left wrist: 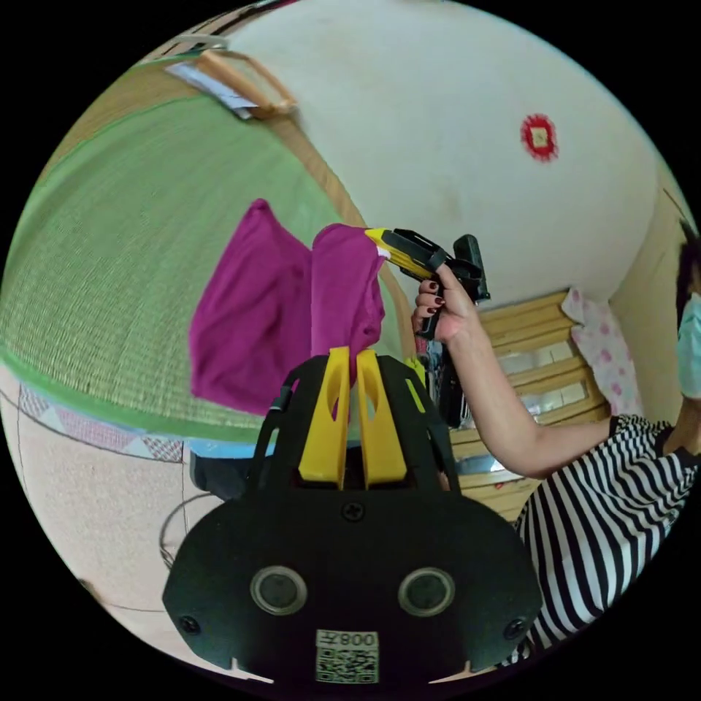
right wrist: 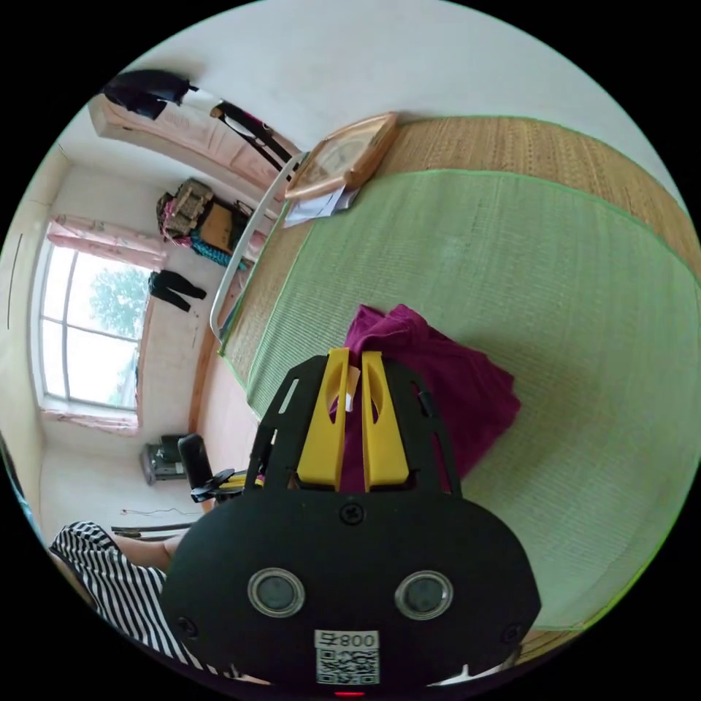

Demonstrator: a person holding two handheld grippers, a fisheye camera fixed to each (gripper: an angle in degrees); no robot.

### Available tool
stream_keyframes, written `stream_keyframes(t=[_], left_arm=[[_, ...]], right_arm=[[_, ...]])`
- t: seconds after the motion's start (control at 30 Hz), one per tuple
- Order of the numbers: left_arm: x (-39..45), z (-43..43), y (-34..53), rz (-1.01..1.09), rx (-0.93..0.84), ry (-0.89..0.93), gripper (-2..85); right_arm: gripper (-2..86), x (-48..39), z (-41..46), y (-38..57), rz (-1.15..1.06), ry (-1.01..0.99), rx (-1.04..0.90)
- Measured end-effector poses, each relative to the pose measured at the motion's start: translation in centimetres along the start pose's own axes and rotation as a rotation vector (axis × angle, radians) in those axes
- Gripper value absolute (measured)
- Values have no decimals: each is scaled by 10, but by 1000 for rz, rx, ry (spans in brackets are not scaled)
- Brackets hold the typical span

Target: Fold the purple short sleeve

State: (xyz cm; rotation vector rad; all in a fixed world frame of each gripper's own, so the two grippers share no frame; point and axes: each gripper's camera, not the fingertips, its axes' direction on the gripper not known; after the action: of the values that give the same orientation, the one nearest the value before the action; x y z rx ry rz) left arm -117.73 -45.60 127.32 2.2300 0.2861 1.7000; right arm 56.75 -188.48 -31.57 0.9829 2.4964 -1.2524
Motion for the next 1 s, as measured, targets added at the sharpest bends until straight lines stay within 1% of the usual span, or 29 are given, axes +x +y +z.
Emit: stream_keyframes(t=[0.23,0.33,0.43,0.6,0.8,0.93,1.0], left_arm=[[-94,-20,7,-197,52,91,13],[-123,-25,13,-272,81,137,13],[-142,-28,16,-306,82,141,14],[-163,-32,17,-326,71,153,15],[-174,-38,21,-329,75,163,15],[-172,-41,24,-302,53,141,16],[-167,-44,26,-286,54,118,16]], right_arm=[[26,-44,85,-56,6,43,-118],[29,-59,113,-76,7,69,-161],[36,-77,132,-92,-14,83,-184],[54,-113,158,-117,-89,192,-236],[55,-147,161,-134,-178,240,-256],[53,-164,155,-142,-217,239,-243],[52,-173,153,-141,-255,276,-250]])
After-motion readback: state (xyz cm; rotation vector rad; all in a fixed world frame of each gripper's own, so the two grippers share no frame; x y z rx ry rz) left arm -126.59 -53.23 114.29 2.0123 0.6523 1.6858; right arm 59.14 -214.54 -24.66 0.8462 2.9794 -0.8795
